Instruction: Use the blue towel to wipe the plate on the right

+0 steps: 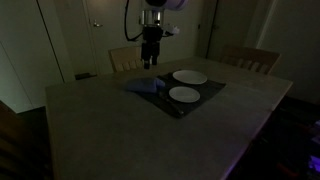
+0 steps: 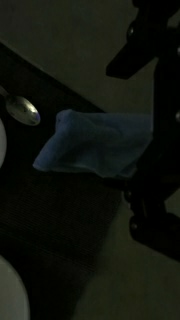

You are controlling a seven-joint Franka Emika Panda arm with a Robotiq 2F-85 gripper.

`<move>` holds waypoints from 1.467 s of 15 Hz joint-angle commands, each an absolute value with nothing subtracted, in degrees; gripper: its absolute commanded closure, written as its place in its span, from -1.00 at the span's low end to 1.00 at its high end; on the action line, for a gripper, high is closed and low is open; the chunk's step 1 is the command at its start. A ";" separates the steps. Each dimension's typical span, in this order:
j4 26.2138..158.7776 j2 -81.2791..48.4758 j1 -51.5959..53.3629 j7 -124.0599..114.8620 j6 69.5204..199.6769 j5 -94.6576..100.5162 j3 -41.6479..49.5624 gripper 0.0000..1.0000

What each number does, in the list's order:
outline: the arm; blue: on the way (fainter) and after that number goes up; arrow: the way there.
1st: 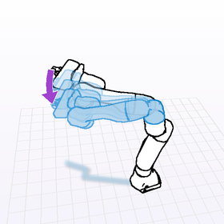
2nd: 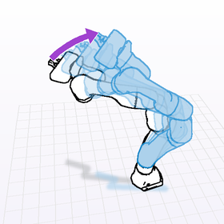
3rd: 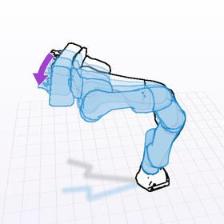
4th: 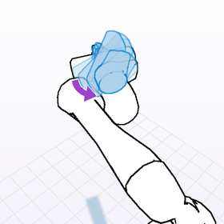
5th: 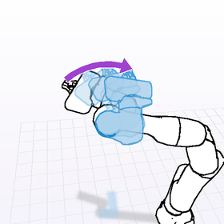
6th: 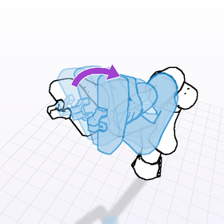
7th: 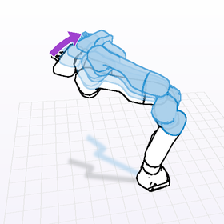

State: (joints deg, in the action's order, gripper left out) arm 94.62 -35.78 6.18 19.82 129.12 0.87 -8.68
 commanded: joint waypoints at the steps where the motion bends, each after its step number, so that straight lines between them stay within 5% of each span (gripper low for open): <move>1: 92.88 -37.71 6.79 19.67 127.59 2.74 -8.71 -1.00; 16: 86.52 -47.75 10.38 12.86 130.59 7.40 -6.56 -1.00; 17: 86.84 -47.54 10.38 11.99 130.94 7.59 -6.12 -0.61; 22: 87.25 -47.06 10.58 9.28 131.02 7.94 -4.85 0.09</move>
State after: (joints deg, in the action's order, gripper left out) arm 87.29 -47.19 9.92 11.38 130.54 6.55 -5.79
